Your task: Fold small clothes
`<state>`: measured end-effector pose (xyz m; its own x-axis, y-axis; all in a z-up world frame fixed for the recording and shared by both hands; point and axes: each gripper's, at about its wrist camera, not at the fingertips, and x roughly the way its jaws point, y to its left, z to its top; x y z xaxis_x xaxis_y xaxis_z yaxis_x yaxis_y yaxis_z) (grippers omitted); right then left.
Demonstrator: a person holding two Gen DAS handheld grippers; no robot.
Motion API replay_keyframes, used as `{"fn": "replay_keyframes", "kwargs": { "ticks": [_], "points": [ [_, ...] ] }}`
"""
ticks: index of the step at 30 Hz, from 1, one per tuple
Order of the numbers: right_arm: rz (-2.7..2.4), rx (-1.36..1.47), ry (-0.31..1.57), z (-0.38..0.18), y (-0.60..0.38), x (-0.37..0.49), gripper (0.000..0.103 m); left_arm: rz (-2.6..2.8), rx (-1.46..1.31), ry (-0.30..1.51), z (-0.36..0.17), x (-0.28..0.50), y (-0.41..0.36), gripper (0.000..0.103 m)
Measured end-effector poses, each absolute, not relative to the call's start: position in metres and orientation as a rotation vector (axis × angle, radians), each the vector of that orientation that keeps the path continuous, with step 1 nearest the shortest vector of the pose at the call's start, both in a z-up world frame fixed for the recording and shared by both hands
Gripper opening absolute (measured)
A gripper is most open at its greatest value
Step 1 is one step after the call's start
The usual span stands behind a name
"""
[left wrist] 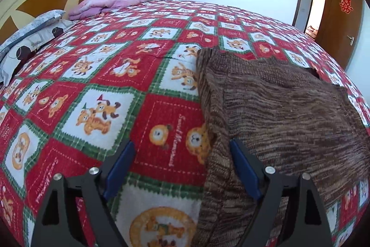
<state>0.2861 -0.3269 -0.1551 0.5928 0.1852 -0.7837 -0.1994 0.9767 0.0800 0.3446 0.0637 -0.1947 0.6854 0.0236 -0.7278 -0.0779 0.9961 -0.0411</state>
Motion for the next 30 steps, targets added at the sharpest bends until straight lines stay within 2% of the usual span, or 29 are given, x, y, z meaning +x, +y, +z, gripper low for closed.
{"fn": "replay_keyframes", "kwargs": {
  "ticks": [3, 8, 15, 18, 21, 26, 30],
  "points": [
    [0.222, -0.047, 0.949, -0.179, -0.326, 0.284, 0.029, 0.062, -0.061, 0.819, -0.195, 0.345, 0.063, 0.087],
    [0.198, -0.025, 0.956, -0.178, -0.327, 0.279, 0.030, 0.072, -0.044, 0.811, -0.196, 0.338, 0.061, 0.090],
    [0.210, -0.065, 0.855, -0.143, -0.302, 0.260, 0.032, 0.064, -0.076, 0.796, -0.176, 0.326, 0.075, 0.092],
    [0.275, -0.108, 0.831, -0.137, -0.267, 0.259, 0.033, 0.045, -0.022, 0.789, -0.175, 0.314, 0.071, 0.098],
    [0.320, -0.140, 0.840, -0.145, -0.232, 0.271, 0.033, 0.053, 0.057, 0.826, -0.189, 0.315, 0.061, 0.098],
    [0.290, -0.072, 0.896, -0.171, -0.210, 0.293, 0.033, 0.060, 0.008, 0.820, -0.193, 0.317, 0.069, 0.103],
    [0.251, -0.186, 0.974, -0.182, -0.192, 0.282, 0.033, 0.032, -0.031, 0.816, -0.194, 0.313, 0.075, 0.103]
  ]
}}
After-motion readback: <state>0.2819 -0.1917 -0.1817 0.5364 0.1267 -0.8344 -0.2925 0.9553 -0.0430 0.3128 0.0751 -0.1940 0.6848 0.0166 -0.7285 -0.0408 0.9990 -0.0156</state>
